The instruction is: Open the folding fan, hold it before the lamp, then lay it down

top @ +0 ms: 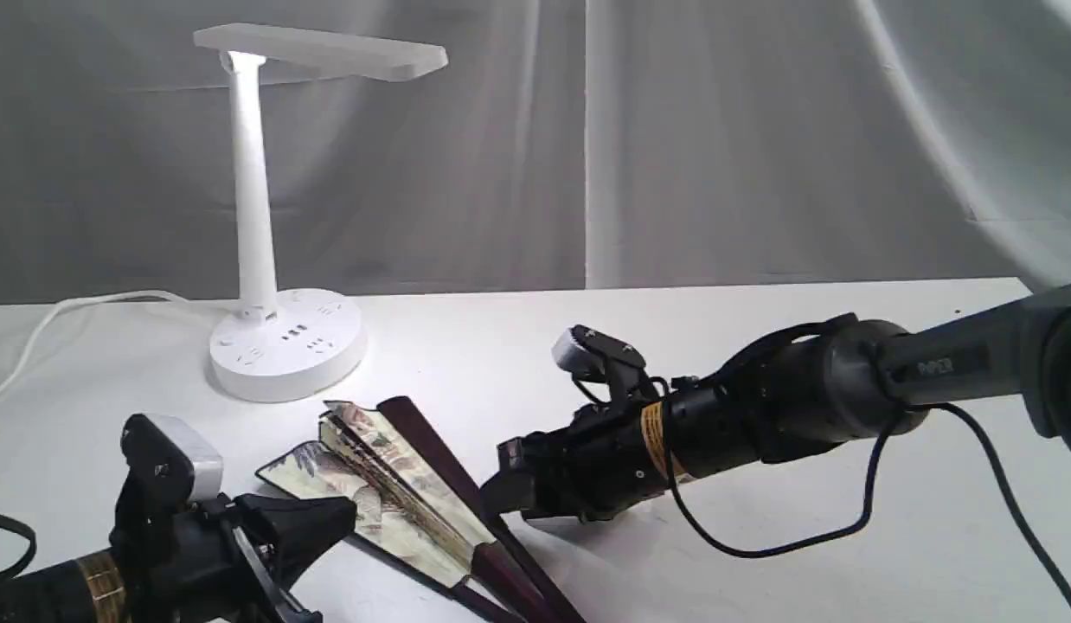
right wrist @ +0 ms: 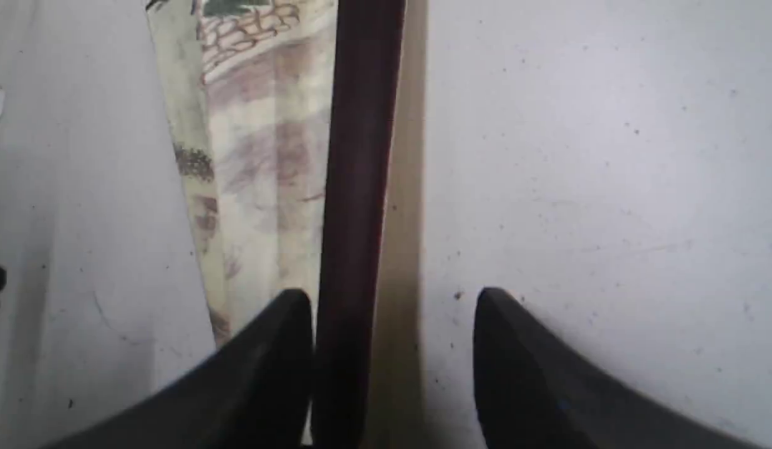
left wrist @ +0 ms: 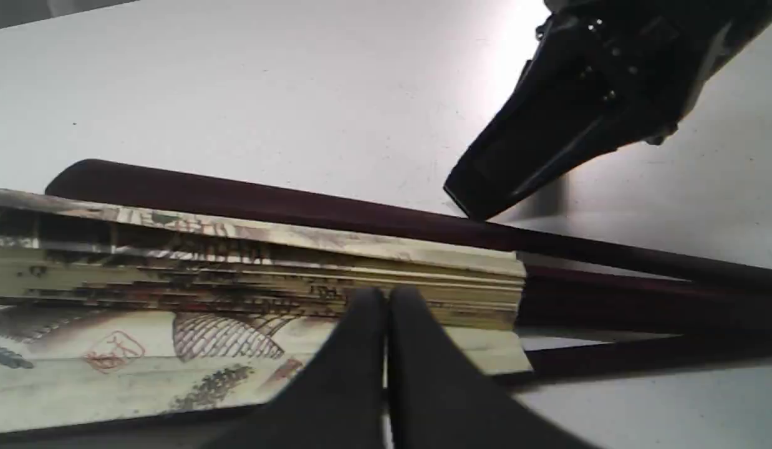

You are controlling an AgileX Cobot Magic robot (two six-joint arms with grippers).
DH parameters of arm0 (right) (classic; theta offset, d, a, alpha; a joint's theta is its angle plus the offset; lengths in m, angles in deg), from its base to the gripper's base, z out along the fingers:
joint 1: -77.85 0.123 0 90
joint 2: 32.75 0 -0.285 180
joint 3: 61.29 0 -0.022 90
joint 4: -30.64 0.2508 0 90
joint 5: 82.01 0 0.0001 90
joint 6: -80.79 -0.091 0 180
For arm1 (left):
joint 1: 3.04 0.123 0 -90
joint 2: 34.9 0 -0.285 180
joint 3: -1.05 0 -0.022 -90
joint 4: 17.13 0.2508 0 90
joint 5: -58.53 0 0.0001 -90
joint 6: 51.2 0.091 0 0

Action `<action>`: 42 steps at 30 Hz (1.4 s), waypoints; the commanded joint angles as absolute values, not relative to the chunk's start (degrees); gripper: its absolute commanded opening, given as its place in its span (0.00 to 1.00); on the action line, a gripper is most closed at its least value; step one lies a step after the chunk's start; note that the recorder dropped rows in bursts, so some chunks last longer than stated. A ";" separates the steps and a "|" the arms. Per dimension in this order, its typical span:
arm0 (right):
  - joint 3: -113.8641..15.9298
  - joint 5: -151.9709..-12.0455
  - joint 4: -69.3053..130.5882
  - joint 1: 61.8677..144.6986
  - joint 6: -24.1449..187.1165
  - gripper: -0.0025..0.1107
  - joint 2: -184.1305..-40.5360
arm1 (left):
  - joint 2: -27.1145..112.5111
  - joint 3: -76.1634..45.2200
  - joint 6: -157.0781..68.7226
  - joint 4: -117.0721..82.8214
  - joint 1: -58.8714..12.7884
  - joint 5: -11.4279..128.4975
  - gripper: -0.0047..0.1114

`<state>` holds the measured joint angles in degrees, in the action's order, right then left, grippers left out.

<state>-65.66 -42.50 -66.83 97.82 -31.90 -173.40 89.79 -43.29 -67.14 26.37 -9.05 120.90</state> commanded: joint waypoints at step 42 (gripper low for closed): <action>-66.20 -37.66 -69.31 102.10 -31.74 0.02 -168.16 | 89.62 -43.16 -69.56 25.89 -8.94 120.11 0.04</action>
